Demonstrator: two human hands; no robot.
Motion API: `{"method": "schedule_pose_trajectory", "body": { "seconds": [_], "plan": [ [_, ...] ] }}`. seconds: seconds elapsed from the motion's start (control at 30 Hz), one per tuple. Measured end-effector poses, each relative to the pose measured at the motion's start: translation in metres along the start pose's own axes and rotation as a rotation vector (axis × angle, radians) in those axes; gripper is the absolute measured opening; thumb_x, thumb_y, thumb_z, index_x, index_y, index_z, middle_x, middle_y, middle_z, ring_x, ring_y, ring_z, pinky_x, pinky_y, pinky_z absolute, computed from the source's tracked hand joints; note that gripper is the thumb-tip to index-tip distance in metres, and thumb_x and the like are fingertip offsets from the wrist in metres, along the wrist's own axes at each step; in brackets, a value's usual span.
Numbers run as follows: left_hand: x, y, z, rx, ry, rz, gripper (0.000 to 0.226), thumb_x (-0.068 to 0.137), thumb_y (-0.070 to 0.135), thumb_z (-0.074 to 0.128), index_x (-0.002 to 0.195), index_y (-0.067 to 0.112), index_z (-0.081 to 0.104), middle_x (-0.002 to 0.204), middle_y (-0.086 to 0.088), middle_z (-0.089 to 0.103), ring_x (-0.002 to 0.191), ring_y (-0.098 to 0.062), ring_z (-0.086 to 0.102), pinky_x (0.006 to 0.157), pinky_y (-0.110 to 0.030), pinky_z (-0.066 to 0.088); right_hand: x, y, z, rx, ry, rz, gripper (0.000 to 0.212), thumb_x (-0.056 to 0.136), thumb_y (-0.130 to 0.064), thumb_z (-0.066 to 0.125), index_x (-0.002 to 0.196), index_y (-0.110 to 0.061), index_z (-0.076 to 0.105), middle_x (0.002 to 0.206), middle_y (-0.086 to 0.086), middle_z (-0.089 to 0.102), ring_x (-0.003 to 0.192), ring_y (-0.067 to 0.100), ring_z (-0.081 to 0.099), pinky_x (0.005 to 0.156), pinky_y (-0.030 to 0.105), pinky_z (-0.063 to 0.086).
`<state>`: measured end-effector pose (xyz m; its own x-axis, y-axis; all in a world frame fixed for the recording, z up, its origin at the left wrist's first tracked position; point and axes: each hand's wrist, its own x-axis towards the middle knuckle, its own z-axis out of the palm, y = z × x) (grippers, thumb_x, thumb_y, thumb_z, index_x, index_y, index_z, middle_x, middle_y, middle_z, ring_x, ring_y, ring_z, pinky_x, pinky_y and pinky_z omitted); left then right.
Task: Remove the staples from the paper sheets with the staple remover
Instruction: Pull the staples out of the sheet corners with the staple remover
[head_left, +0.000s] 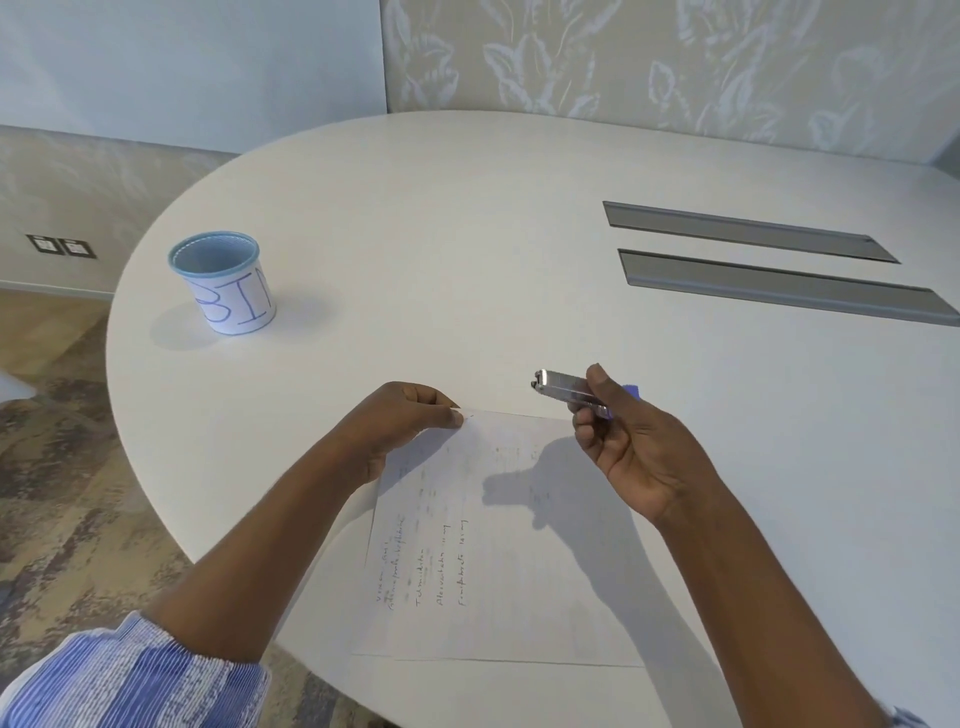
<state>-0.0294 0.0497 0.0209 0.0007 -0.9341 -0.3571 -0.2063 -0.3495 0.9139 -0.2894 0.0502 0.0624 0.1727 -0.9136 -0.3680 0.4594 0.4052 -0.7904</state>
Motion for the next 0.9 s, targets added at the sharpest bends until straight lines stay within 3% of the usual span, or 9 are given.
{"method": "schedule_pose_trajectory", "body": {
  "seconds": [0.1,0.2,0.27,0.37,0.43,0.53,0.67,0.77,0.9],
  "plan": [
    [0.000,0.000,0.000,0.001,-0.007,0.000,0.012,0.086,0.018,0.079,0.074,0.020,0.080,0.076,0.009,0.077,0.084,-0.016,0.065,0.078,-0.029,0.045,0.000,0.011,0.001,-0.063,0.030,-0.034,0.030,0.073,-0.029,0.080,0.089,-0.006,0.071,0.077,0.006,0.069,0.058,0.012,0.066,0.059,0.022,0.059],
    [0.000,-0.001,-0.001,-0.006,-0.014,-0.002,0.012,0.086,0.017,0.079,0.074,0.019,0.080,0.077,0.006,0.077,0.083,-0.018,0.066,0.081,-0.032,0.046,-0.006,0.030,0.005,-0.221,0.092,-0.017,0.052,0.066,-0.044,0.078,0.099,-0.005,0.068,0.078,0.008,0.077,0.059,0.015,0.071,0.056,0.025,0.060],
    [-0.001,-0.001,-0.001,-0.008,-0.013,-0.008,0.011,0.086,0.018,0.079,0.075,0.017,0.080,0.078,0.003,0.077,0.082,-0.019,0.065,0.081,-0.033,0.047,-0.010,0.042,0.008,-0.225,0.063,0.031,0.054,0.075,-0.047,0.075,0.107,-0.003,0.069,0.080,0.009,0.078,0.059,0.017,0.071,0.056,0.026,0.060],
    [-0.003,0.000,-0.001,-0.007,-0.008,-0.017,0.010,0.086,0.018,0.080,0.077,0.013,0.080,0.082,-0.001,0.076,0.082,-0.020,0.064,0.081,-0.033,0.046,-0.013,0.056,0.012,-0.117,-0.009,0.101,0.037,0.101,-0.032,0.059,0.113,0.001,0.068,0.084,0.015,0.075,0.060,0.022,0.070,0.056,0.031,0.060],
    [-0.004,0.000,-0.001,-0.011,-0.012,-0.020,0.013,0.086,0.019,0.079,0.073,0.018,0.081,0.081,-0.002,0.077,0.080,-0.022,0.065,0.079,-0.034,0.048,-0.013,0.061,0.014,-0.123,-0.015,0.080,0.029,0.104,-0.024,0.052,0.107,0.000,0.068,0.082,0.014,0.072,0.059,0.024,0.068,0.056,0.033,0.059],
    [-0.005,0.002,0.000,0.001,-0.012,-0.016,0.014,0.086,0.020,0.079,0.073,0.019,0.081,0.080,-0.001,0.077,0.079,-0.022,0.066,0.078,-0.034,0.048,-0.011,0.065,0.019,-0.344,-0.017,-0.077,0.020,0.105,-0.028,0.055,0.104,-0.009,0.063,0.080,0.006,0.071,0.059,0.020,0.065,0.056,0.031,0.055],
    [-0.008,0.002,0.000,0.001,-0.019,0.006,0.010,0.084,0.025,0.083,0.079,0.016,0.082,0.084,-0.005,0.081,0.078,-0.022,0.070,0.075,-0.033,0.051,-0.006,0.073,0.017,-0.927,0.051,-0.489,0.011,0.096,-0.035,0.068,0.099,-0.029,0.059,0.091,-0.012,0.069,0.070,0.015,0.070,0.064,0.026,0.055],
    [-0.010,0.001,0.003,-0.013,-0.010,0.019,0.012,0.084,0.025,0.083,0.085,0.013,0.082,0.087,-0.006,0.082,0.077,-0.021,0.073,0.072,-0.031,0.055,-0.003,0.083,0.019,-1.037,0.112,-0.730,0.009,0.091,-0.034,0.071,0.095,-0.031,0.063,0.088,-0.018,0.069,0.079,0.010,0.066,0.066,0.015,0.049],
    [-0.014,-0.003,0.011,-0.028,0.083,0.051,0.008,0.083,0.022,0.083,0.081,0.014,0.081,0.080,-0.005,0.079,0.065,-0.008,0.067,0.053,-0.014,0.050,0.001,0.094,0.017,-1.096,0.173,-0.887,0.014,0.086,-0.024,0.074,0.097,-0.028,0.068,0.087,-0.022,0.064,0.082,0.005,0.065,0.069,0.013,0.048]
  ]
}}
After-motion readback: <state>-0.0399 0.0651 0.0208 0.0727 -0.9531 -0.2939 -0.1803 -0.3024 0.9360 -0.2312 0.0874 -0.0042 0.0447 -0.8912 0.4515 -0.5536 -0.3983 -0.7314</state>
